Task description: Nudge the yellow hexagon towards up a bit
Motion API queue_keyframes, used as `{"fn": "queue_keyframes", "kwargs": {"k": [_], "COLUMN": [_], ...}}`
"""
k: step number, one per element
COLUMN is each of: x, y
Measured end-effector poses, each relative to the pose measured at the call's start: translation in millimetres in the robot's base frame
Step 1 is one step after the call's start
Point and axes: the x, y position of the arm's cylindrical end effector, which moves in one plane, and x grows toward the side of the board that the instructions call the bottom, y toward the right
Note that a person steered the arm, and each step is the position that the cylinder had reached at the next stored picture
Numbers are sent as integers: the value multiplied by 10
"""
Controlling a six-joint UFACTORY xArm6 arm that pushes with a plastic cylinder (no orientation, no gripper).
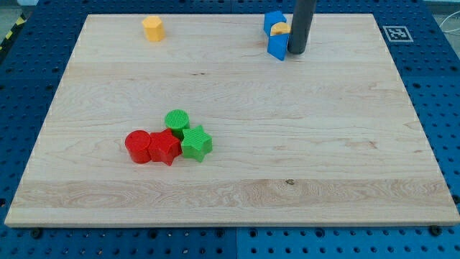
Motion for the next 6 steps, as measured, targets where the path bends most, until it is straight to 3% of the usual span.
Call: {"fn": "queue_keyframes", "kwargs": {"k": [1,2,6], "x": [560,553,-437], "y": [11,-493,-2776]}}
